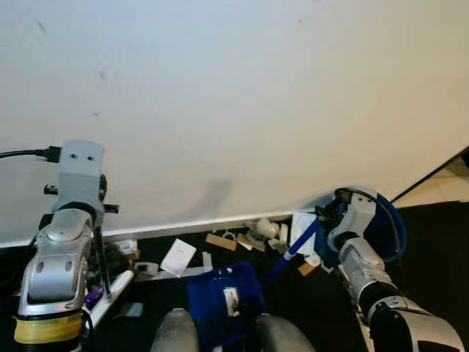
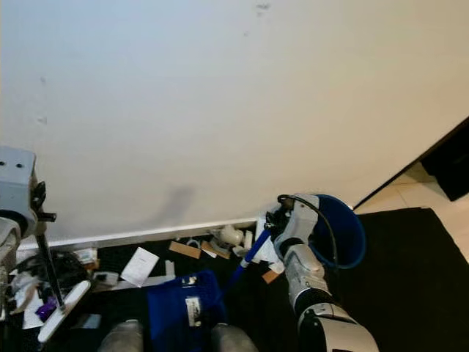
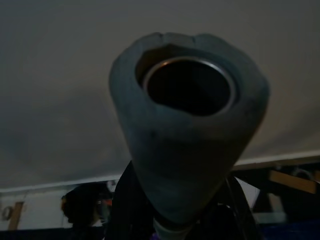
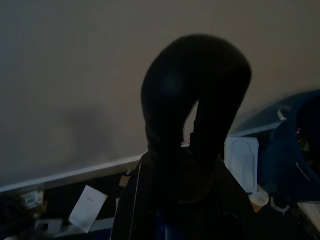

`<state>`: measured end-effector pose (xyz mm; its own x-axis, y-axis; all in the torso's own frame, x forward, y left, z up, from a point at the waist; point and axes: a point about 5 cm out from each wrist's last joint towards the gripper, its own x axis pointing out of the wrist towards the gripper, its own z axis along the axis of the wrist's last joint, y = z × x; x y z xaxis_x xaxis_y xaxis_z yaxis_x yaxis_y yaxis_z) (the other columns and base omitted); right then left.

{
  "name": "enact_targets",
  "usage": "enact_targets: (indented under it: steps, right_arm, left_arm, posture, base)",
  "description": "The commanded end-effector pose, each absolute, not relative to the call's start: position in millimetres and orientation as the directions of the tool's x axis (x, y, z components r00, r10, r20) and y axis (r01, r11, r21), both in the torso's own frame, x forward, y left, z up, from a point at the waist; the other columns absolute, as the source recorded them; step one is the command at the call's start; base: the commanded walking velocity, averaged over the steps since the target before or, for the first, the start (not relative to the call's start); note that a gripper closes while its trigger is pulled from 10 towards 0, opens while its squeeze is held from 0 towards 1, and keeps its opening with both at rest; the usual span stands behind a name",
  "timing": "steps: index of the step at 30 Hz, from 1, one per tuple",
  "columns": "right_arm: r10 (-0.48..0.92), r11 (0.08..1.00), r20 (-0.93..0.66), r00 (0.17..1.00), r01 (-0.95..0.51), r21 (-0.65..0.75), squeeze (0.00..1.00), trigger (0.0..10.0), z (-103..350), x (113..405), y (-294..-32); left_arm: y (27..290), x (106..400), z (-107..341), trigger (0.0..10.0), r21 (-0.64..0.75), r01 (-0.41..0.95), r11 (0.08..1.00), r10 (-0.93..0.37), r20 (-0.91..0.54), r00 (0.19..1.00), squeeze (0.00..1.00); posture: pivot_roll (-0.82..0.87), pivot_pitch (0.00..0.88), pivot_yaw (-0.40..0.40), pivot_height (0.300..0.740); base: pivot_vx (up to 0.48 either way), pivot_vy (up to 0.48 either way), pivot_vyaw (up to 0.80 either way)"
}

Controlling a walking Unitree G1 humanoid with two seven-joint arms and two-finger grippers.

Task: Sweep floor

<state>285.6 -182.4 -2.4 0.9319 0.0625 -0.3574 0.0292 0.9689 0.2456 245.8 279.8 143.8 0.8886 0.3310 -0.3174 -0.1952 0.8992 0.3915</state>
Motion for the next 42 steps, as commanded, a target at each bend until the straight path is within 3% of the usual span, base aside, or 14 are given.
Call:
enact_targets:
  steps: [1, 12, 24, 25, 31, 39, 42]
  right_arm:
    - [0.044, 0.971, -0.341, 0.939, 0.040, 0.236, 0.00, 10.0, 0.7, 287.9, -184.9]
    - [-0.019, 0.980, -0.247, 0.969, 0.067, 0.189, 0.00, 10.0, 25.6, 304.5, -211.9]
    - [0.025, 0.994, -0.270, 0.962, 0.006, 0.114, 0.00, 10.0, 23.0, 303.1, -208.6]
    - [0.018, 0.992, -0.279, 0.960, 0.017, 0.123, 0.00, 10.0, 20.4, 301.3, -207.9]
    - [0.017, 0.992, -0.299, 0.954, 0.021, 0.124, 0.00, 10.0, 14.3, 296.5, -204.4]
    - [-0.045, 0.992, -0.287, 0.957, 0.078, 0.104, 0.00, 10.0, 15.2, 295.7, -209.4]
    - [-0.055, 0.984, -0.239, 0.970, 0.092, 0.150, 0.00, 10.0, 22.6, 301.4, -207.9]
  left_arm:
    - [291.8, 241.9, 153.7, 10.0, 0.461, -0.238, 0.855, 0.394, -0.279, 0.876, 0.00]
    - [297.9, 236.3, 167.5, 10.0, 0.480, -0.280, 0.831, 0.431, -0.238, 0.870, 0.00]
    - [297.4, 236.3, 168.8, 10.0, 0.493, -0.282, 0.823, 0.432, -0.221, 0.874, 0.00]
    - [296.2, 237.8, 167.3, 10.0, 0.508, -0.280, 0.815, 0.438, -0.222, 0.871, 0.07]
    - [293.8, 238.7, 161.8, 10.0, 0.492, -0.299, 0.818, 0.450, -0.222, 0.865, 0.03]
    - [299.3, 241.4, 164.0, 10.0, 0.498, -0.378, 0.781, 0.481, -0.093, 0.872, 0.00]
    - [296.1, 247.8, 159.6, 10.0, 0.453, -0.351, 0.819, 0.439, -0.102, 0.893, 0.00]
  posture:
    - [0.26, 0.043, -0.175, 0.740]
    - [0.28, 0.042, -0.183, 0.740]
    - [0.28, 0.040, -0.185, 0.740]
    - [0.27, 0.041, -0.182, 0.740]
    - [0.27, 0.041, -0.182, 0.740]
    - [0.27, 0.041, -0.186, 0.740]
    - [0.27, 0.040, -0.189, 0.740]
  base:
    - [0.000, 0.480, 0.00]
    - [0.000, 0.044, 0.00]
    - [0.000, 0.000, 0.00]
    - [0.000, -0.480, 0.00]
    - [0.000, -0.480, 0.00]
    - [0.000, 0.000, 0.00]
    - [0.000, 0.000, 0.00]
